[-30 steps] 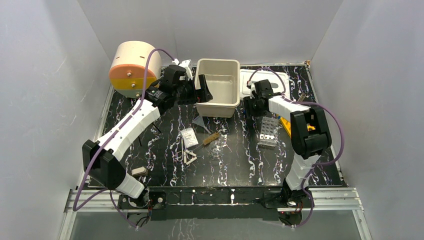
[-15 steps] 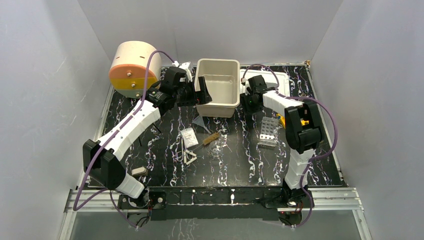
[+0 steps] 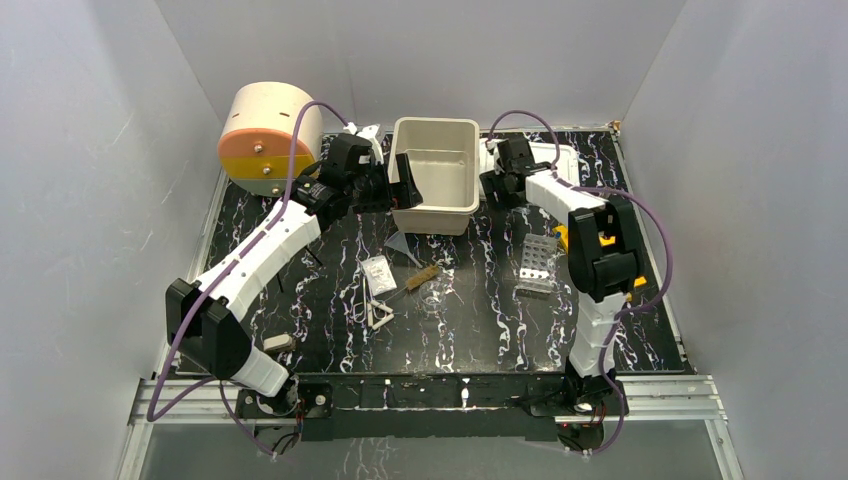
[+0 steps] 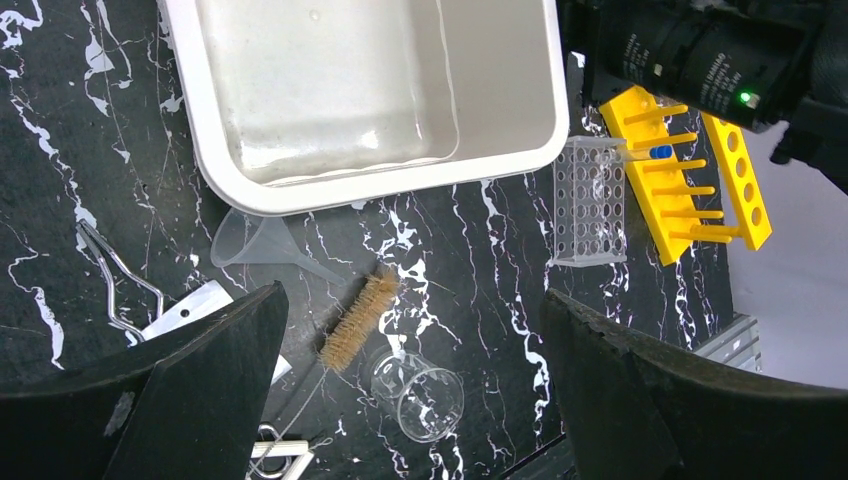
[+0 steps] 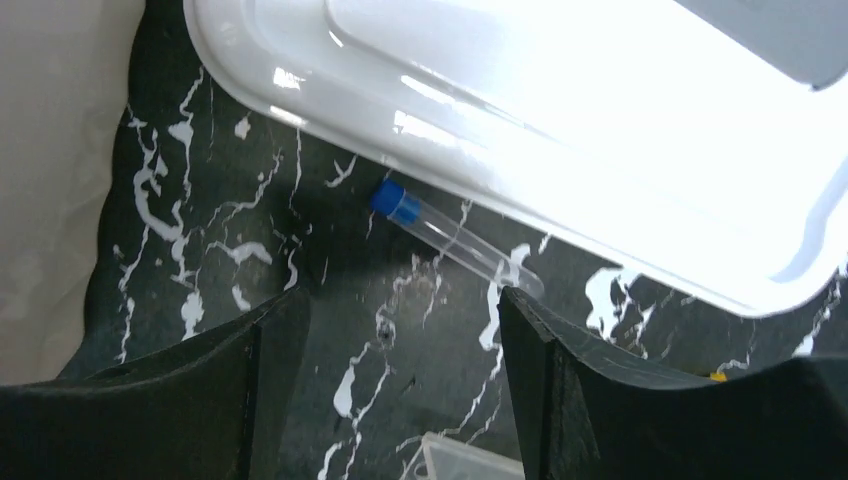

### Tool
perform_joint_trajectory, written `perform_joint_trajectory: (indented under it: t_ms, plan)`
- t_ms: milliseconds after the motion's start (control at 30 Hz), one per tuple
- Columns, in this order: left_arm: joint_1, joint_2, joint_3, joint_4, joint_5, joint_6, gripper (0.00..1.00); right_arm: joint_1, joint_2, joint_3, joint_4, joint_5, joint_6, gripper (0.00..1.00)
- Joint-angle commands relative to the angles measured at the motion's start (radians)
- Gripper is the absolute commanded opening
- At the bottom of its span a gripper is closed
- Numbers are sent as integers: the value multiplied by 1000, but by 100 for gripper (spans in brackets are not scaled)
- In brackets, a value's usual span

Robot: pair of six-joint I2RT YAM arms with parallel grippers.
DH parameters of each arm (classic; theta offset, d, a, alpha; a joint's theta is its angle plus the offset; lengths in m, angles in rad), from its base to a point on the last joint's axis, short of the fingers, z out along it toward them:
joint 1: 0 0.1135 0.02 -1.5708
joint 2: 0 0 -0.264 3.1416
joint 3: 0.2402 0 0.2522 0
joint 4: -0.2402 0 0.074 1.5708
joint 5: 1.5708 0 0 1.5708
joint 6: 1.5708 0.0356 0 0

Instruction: Organize the chemistry lab equipment

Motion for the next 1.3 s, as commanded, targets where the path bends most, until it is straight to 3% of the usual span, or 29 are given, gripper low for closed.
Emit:
perform_joint_trajectory:
  t_ms: [0, 400, 667, 1000, 1133, 1267]
  plan:
    - [5, -40, -6, 3, 1, 20, 96, -16, 65, 76, -7, -43, -83, 78]
    - [5, -21, 7, 2, 4, 33, 97, -48, 123, 127, -2, -19, -161, 79]
    - [5, -16, 14, -5, -3, 39, 97, -71, 155, 139, -44, -143, -201, 77]
    - [5, -19, 11, -6, -7, 36, 97, -83, 131, 93, -125, -337, -258, 64]
    - [5, -22, 7, -4, -5, 34, 97, -83, 119, 84, -140, -306, -259, 61]
    - [5, -27, 0, 0, -3, 31, 97, -83, 98, 54, -137, -262, -290, 49]
